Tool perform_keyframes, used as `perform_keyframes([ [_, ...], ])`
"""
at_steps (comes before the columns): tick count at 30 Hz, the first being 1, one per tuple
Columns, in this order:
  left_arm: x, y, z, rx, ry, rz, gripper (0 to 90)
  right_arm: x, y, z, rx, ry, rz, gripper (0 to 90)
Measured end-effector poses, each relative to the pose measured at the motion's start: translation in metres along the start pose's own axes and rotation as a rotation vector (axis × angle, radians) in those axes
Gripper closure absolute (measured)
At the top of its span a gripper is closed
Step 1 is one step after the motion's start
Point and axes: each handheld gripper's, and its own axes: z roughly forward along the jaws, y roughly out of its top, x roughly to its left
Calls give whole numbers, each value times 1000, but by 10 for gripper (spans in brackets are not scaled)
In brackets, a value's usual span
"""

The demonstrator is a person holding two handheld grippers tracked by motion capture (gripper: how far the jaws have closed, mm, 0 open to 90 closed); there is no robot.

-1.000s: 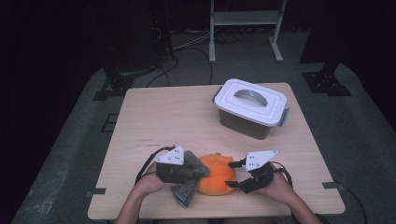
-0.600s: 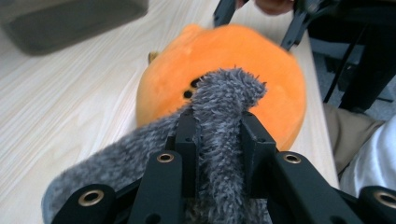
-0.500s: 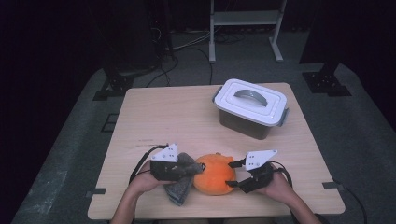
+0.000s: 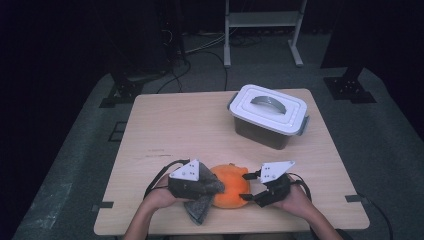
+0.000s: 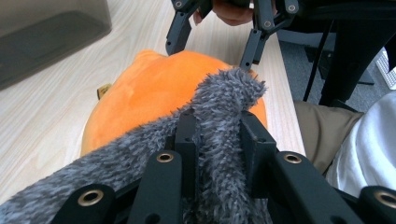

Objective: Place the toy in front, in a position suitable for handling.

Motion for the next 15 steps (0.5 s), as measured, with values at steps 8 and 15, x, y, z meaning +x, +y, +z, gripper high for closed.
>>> perform_keyframes([
  [8,10,-10,-11,2,52,-59,722,1,0,0,-1,-3,3,345],
  [15,7,-2,-10,-46,50,-84,720,2,0,1,17,-2,-15,343],
])
